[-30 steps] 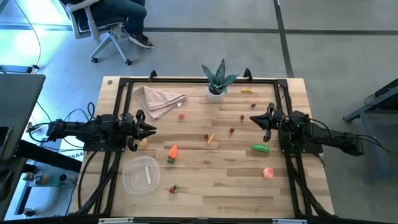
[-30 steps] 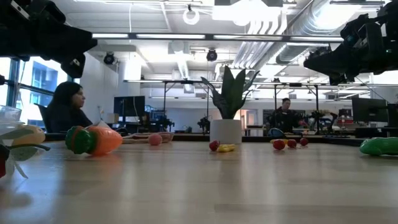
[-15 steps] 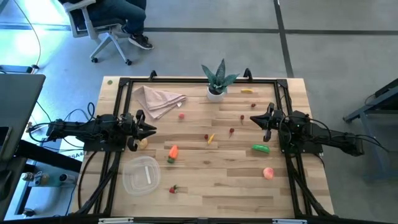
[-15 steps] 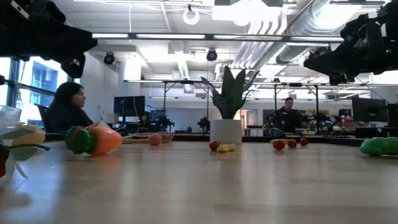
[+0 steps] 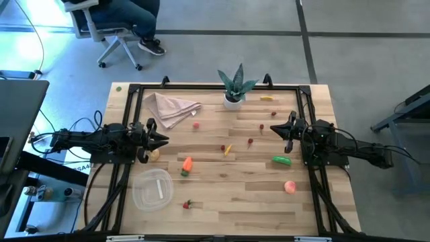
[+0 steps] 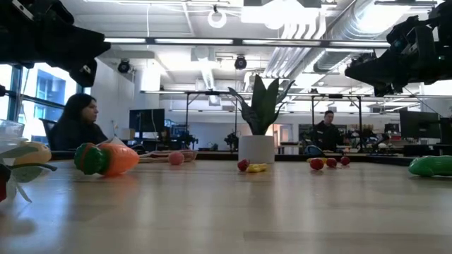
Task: Pick and placing Produce into tupperware
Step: Move the transparent container to the center of the table
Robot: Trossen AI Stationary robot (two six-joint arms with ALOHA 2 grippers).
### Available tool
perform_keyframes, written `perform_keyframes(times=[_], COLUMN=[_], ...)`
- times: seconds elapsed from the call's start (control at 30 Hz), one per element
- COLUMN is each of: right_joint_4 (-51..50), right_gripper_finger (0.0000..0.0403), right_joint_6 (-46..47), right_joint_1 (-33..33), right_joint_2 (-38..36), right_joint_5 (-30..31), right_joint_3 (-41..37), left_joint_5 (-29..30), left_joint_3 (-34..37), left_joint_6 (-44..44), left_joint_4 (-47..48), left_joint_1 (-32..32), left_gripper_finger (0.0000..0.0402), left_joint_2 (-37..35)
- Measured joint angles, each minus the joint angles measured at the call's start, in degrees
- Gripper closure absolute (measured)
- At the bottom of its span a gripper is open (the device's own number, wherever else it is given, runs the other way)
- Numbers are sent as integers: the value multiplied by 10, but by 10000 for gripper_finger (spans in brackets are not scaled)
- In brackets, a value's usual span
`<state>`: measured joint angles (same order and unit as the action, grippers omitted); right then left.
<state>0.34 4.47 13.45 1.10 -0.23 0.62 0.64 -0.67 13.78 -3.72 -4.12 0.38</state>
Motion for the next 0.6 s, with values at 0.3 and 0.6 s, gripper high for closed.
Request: perform_keyframes(times=[0.3,0.6], right_joint_4=[0,2], right_gripper_finger=[402,402], right_joint_6=[0,105], right_joint_1=[0,0], right_joint_2=[0,0], right_joint_5=[0,0], right_joint_3=[0,0], left_joint_5=[43,-19], left_joint_3=[0,0], left_joint_6=[0,14], left_joint_4=[-43,-243], left_joint_1=[0,0], left_gripper_finger=[330,330], left_joint_2=[0,0])
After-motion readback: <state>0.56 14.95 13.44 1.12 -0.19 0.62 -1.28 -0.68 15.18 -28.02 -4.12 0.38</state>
